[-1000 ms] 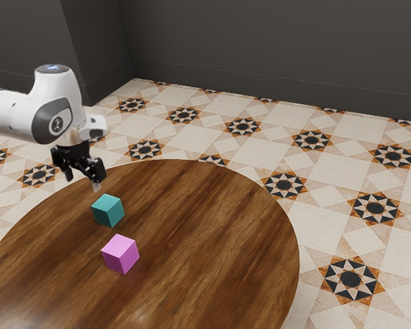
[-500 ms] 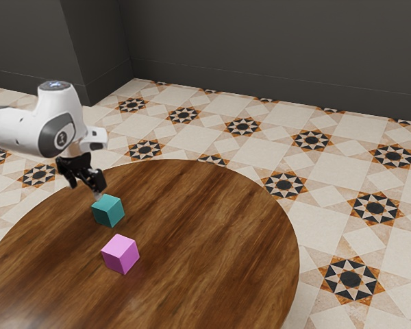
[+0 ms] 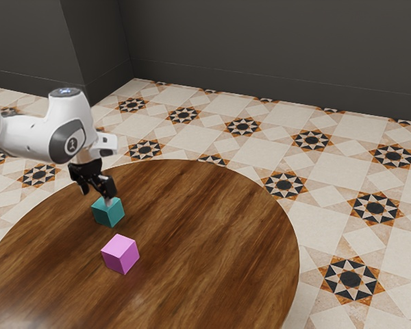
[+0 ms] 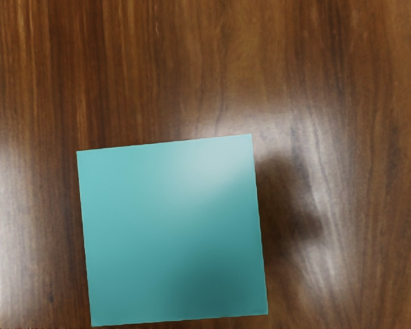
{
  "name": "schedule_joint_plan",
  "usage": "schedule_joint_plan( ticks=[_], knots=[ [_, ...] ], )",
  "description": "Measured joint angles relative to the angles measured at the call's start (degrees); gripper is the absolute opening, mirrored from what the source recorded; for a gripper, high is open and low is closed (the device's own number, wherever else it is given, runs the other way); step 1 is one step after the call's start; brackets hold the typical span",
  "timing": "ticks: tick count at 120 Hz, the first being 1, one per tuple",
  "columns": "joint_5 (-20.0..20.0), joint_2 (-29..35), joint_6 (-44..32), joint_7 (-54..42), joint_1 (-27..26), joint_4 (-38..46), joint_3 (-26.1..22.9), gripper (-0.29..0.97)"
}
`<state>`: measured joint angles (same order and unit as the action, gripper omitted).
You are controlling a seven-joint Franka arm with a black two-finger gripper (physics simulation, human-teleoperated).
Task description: Pick up the blue block with one arm, and put the blue block on the pink block with one arm
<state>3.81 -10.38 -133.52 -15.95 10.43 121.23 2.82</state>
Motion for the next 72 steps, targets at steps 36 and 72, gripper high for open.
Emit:
schedule_joint_plan(
  ticks=[36,72],
  knots=[
    [-0.59,-3.72,-0.12,-0.70,0.30,-2.64,0.13,0.68],
    [-0.64,-6.72,-0.14,-1.27,0.54,-4.42,0.17,0.68]
  ],
)
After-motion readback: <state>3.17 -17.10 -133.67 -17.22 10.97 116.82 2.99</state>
